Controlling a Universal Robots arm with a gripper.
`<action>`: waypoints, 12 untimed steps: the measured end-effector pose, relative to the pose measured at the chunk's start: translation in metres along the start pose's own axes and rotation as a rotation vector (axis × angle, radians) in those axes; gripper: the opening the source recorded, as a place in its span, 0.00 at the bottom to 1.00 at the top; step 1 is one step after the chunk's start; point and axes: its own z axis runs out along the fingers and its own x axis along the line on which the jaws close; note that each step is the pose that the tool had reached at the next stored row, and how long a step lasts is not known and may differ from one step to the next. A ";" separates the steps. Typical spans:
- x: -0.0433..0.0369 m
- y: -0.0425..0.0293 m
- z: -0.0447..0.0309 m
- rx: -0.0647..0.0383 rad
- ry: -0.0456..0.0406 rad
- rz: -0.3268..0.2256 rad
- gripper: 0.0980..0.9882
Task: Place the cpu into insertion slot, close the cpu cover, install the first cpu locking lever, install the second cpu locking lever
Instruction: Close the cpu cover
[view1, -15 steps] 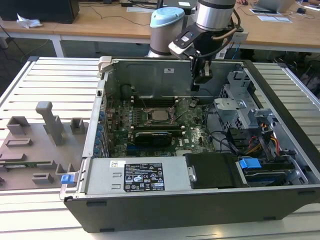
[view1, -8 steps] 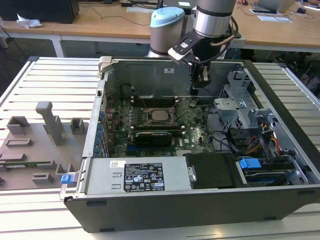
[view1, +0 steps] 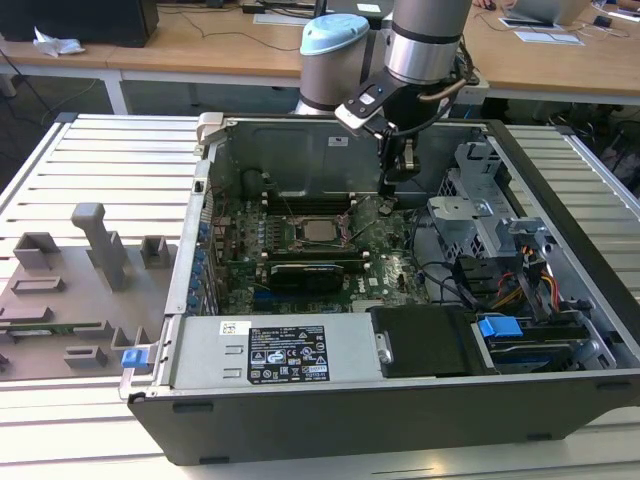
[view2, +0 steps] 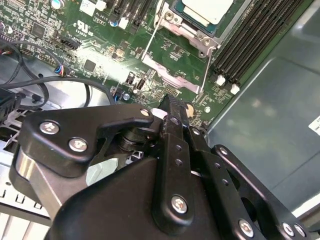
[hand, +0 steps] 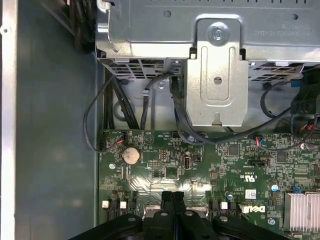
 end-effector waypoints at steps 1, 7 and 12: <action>0.0000 0.0000 0.0008 0.000 0.0000 0.000 0.01; 0.0000 0.0000 0.0065 0.000 0.0000 0.000 0.01; 0.0000 0.0000 0.0095 0.000 0.0000 0.000 0.01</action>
